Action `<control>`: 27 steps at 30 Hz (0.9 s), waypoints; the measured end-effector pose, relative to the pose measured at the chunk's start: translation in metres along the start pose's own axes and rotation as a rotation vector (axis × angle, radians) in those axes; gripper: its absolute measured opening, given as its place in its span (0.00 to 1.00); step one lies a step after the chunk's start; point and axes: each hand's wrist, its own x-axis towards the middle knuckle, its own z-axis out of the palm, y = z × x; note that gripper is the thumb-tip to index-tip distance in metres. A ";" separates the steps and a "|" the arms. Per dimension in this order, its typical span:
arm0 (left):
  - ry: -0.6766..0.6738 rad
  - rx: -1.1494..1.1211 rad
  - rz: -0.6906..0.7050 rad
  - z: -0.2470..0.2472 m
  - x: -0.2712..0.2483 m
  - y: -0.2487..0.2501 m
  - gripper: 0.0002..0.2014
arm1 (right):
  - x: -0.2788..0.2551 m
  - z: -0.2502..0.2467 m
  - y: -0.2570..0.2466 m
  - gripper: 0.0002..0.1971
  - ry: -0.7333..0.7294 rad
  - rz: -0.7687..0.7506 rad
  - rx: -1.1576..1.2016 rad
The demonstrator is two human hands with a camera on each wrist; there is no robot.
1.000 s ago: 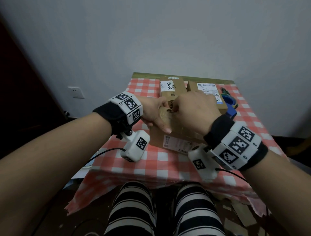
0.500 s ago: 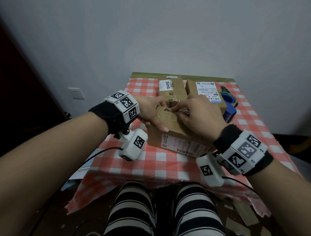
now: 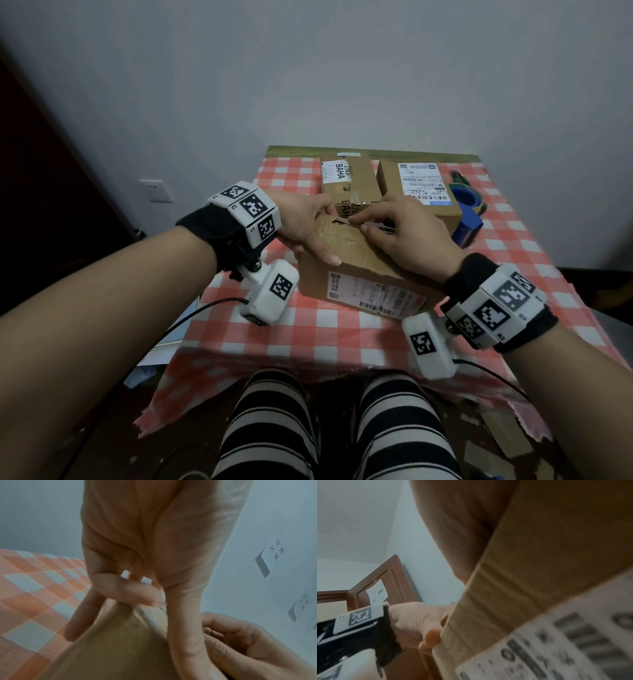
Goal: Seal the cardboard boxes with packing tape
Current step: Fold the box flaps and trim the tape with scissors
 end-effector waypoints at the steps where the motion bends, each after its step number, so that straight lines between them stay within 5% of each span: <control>1: 0.004 -0.001 0.000 0.000 0.000 0.000 0.33 | 0.001 -0.002 -0.001 0.10 -0.009 -0.006 -0.003; 10: -0.006 0.008 0.026 0.002 -0.005 0.000 0.33 | 0.008 -0.026 -0.032 0.13 -0.071 -0.184 -0.498; 27: -0.026 -0.001 0.063 0.011 -0.016 0.009 0.27 | -0.003 -0.045 -0.040 0.15 -0.168 -0.173 -0.529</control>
